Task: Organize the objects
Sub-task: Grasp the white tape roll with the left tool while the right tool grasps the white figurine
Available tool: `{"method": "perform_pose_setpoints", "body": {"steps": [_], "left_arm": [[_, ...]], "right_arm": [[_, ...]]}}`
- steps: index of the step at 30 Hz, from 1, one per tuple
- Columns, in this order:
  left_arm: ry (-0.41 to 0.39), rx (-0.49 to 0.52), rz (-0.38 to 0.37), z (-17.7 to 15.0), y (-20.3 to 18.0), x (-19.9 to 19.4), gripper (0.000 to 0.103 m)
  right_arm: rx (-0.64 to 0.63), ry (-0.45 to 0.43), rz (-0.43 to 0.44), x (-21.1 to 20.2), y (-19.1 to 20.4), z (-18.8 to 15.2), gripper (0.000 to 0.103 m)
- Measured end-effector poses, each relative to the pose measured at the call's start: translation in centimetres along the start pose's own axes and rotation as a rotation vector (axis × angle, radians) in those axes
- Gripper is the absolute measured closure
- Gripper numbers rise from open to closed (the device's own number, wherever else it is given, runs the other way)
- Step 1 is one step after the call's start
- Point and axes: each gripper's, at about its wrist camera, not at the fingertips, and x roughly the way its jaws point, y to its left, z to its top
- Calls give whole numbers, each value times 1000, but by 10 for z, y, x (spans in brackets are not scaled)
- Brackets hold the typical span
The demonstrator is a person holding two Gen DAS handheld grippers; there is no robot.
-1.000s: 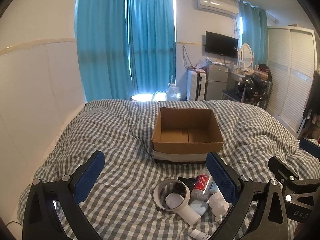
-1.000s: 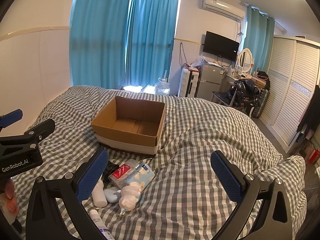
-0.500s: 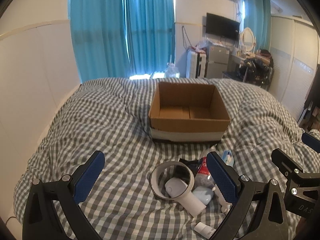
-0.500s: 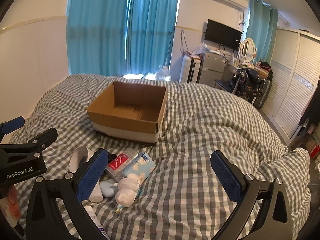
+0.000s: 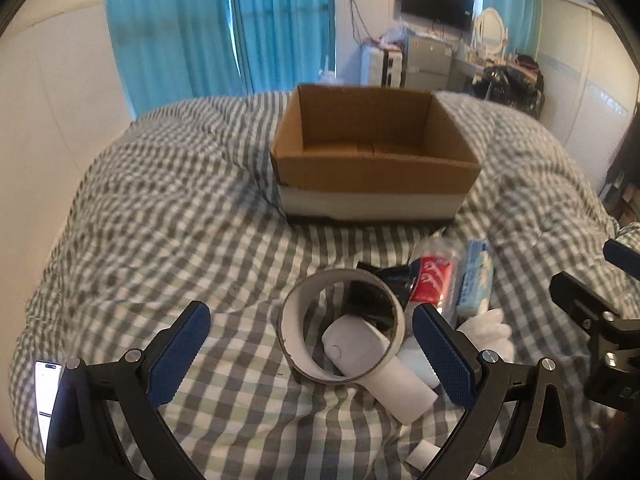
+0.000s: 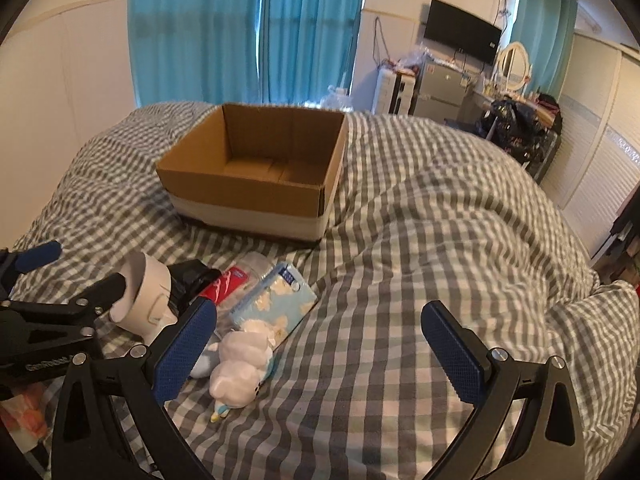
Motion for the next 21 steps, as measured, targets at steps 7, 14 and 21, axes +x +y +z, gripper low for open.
{"method": "perform_pose_setpoints", "body": {"steps": [7, 14, 21], "left_arm": [[89, -2, -68, -5, -2, 34, 0], [143, -3, -81, -6, -4, 60, 0], [156, -1, -139, -5, -1, 74, 13]], "right_arm": [[-31, 54, 27, 18, 7, -5, 3], [-75, 101, 48, 29, 16, -14, 5], [-132, 147, 59, 39, 29, -21, 9]]}}
